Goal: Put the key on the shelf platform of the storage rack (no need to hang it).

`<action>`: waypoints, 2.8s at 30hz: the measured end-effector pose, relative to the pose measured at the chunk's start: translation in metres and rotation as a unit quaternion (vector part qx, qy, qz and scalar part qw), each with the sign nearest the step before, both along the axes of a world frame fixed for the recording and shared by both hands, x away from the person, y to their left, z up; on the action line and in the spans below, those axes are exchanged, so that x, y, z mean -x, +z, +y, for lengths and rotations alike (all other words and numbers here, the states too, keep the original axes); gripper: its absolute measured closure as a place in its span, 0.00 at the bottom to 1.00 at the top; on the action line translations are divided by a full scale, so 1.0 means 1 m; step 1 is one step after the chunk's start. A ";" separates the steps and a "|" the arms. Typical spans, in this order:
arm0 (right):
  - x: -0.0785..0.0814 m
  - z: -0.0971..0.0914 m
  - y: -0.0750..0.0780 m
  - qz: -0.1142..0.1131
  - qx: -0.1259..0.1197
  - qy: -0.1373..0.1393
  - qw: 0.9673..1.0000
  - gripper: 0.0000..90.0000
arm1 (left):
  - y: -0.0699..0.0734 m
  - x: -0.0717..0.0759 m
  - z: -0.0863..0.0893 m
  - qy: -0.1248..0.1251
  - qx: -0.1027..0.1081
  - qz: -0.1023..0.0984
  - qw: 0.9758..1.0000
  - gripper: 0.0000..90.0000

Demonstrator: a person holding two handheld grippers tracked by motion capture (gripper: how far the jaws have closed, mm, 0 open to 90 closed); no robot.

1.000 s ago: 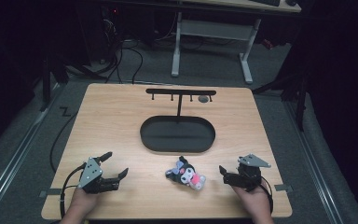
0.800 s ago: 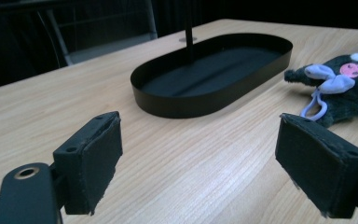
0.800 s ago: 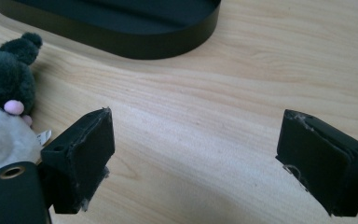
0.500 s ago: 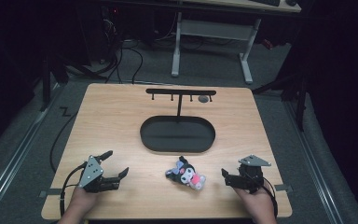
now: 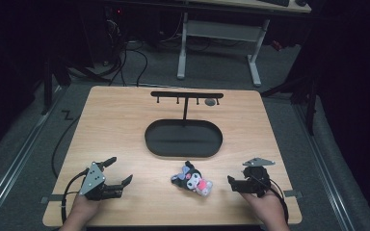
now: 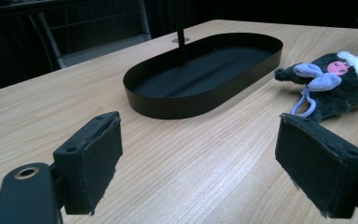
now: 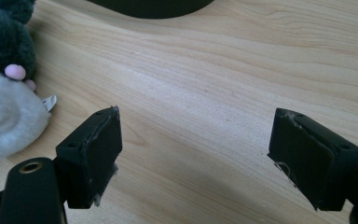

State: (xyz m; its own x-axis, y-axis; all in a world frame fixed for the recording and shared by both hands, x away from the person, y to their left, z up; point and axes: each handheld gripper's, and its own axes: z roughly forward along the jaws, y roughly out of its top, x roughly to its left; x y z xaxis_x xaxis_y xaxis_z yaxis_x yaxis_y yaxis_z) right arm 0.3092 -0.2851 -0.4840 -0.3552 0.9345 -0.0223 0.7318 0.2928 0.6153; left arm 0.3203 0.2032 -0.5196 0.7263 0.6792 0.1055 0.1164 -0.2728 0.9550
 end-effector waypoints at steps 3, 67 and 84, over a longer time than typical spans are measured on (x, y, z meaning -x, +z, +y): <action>-0.002 0.001 0.002 0.010 0.004 0.005 1.000 0.19 | 0.000 0.001 0.001 -0.001 -0.001 -0.003 1.000 0.17; -0.018 0.056 0.036 0.184 0.136 0.130 0.965 0.20 | 0.000 -0.005 -0.010 -0.021 -0.022 -0.002 1.000 0.18; -0.018 0.095 0.043 0.185 0.109 0.174 0.961 0.13 | 0.000 -0.006 -0.013 -0.030 -0.026 0.000 0.999 0.18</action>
State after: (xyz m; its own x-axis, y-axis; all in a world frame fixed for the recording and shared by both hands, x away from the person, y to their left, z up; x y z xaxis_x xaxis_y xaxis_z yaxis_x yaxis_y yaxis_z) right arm 0.3273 -0.1904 -0.4409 -0.6667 0.7451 -0.0171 0.7229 0.6521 0.2284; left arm 0.3260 0.1902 -0.5198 0.7659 0.6277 0.1392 0.0984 -0.3284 0.9394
